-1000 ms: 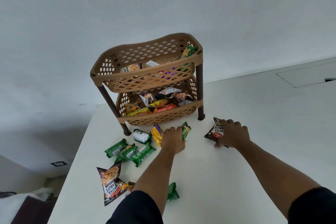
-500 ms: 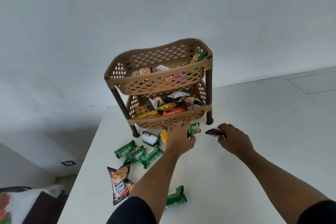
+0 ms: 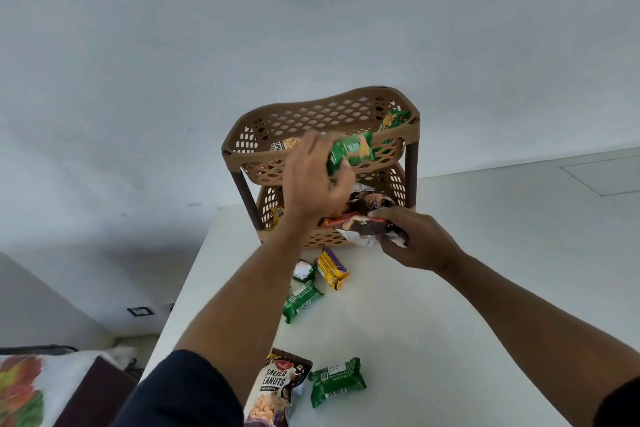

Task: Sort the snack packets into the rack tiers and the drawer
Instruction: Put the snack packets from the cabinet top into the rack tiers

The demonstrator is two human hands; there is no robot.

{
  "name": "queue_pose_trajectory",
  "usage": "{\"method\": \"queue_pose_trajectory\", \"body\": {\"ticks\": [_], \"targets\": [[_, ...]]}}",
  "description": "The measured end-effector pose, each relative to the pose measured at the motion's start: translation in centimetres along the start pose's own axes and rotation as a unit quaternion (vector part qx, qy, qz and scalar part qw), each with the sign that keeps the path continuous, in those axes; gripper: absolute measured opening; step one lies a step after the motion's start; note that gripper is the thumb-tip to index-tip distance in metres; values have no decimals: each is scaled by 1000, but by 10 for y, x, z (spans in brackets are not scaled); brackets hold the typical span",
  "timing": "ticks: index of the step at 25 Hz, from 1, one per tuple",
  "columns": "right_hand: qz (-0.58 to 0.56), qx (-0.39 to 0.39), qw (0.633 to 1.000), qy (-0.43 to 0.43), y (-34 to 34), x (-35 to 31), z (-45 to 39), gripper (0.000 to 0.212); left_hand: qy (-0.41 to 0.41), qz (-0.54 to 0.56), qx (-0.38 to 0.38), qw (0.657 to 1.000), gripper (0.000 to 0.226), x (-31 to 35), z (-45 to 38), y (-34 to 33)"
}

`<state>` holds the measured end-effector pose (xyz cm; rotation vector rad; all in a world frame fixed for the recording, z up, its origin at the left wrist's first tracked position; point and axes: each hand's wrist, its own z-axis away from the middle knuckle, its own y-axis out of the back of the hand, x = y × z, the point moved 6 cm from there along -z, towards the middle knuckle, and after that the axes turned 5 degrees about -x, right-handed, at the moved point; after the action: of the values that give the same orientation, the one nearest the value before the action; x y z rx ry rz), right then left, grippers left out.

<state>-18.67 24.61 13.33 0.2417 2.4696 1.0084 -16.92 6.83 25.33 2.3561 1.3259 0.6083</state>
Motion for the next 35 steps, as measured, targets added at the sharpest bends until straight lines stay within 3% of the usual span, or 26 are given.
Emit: {"method": "queue_pose_trajectory", "body": {"ticks": [3,7,9,15,23,28,32,35], "targets": [[-3,83,994,67,26,-25,-33,36,65,-3,60,996,37,-26,-37,35],[12,194,977,91,71,-41,-78,33,201,-34,15,979,44,-68,-56,42],[8,213,974,82,90,-40,-100,33,236,-35,-10,971,44,-79,-60,35],[4,165,979,-122,107,8,-143,36,293,-82,-88,949,26,-96,-70,14],[75,112,951,-280,96,66,-161,39,363,-81,-119,920,45,-124,-69,4],[26,111,922,-369,89,88,-174,34,365,-50,-120,922,46,-132,-69,-6],[16,112,923,-368,82,93,-175,32,350,-22,-77,933,38,-128,-66,-5],[0,166,928,-333,81,84,-166,37,317,-12,7,948,27,-116,-61,7]]}}
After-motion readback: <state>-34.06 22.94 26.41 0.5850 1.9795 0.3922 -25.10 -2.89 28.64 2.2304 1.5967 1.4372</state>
